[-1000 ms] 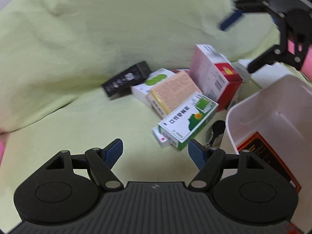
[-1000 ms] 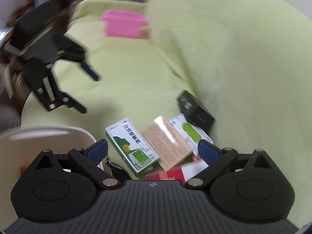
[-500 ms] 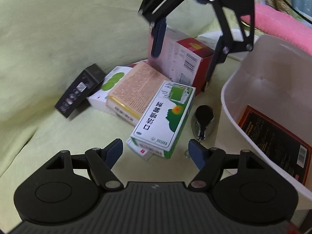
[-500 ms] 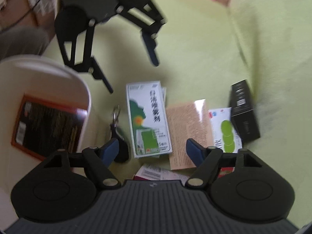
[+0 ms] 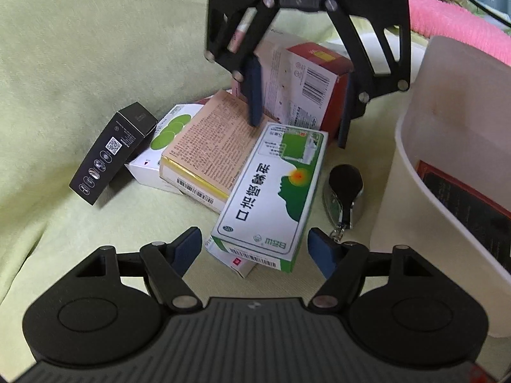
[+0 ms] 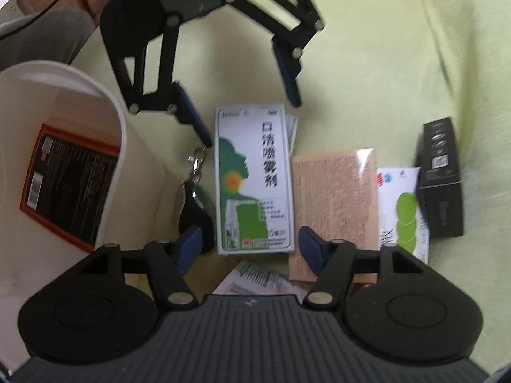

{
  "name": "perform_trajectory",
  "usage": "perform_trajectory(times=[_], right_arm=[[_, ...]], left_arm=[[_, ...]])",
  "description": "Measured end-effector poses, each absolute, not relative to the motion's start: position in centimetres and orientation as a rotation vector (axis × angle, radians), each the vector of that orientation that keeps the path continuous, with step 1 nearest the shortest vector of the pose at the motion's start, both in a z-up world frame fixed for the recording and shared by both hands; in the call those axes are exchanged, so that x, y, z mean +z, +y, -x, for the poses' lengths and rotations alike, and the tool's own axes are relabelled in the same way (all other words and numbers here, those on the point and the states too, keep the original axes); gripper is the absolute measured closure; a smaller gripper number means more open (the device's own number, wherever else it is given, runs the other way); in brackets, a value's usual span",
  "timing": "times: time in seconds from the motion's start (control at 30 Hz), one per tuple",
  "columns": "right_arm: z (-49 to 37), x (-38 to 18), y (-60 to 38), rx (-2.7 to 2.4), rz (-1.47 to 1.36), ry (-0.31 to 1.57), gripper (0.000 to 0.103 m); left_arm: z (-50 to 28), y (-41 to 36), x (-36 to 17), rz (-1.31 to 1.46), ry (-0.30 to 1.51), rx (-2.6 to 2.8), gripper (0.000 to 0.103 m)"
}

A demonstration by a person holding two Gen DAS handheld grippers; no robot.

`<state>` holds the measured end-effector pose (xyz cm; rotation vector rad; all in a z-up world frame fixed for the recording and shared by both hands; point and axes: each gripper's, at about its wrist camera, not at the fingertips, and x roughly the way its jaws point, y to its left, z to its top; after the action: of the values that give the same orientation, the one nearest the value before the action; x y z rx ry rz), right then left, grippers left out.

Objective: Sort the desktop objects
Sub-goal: 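Grasp the white-green spray box with the right gripper, then lift the spray box and carry it over the white bin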

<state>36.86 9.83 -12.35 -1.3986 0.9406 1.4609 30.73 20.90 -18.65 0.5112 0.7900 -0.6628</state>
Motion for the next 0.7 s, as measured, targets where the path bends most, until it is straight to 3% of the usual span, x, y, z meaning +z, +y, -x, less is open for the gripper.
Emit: perform_trajectory(times=[0.33,0.7], right_arm=[[-36.6,-14.2,9.7,1.445,1.437,0.931,0.05],[-36.4,-7.5,8.7,1.379,1.371,0.792,0.051]], left_arm=[[-31.3,20.8,-19.0,-0.485,0.781,-0.68,0.039],[-30.5,21.1,-14.1,-0.525,0.703,-0.629,0.04]])
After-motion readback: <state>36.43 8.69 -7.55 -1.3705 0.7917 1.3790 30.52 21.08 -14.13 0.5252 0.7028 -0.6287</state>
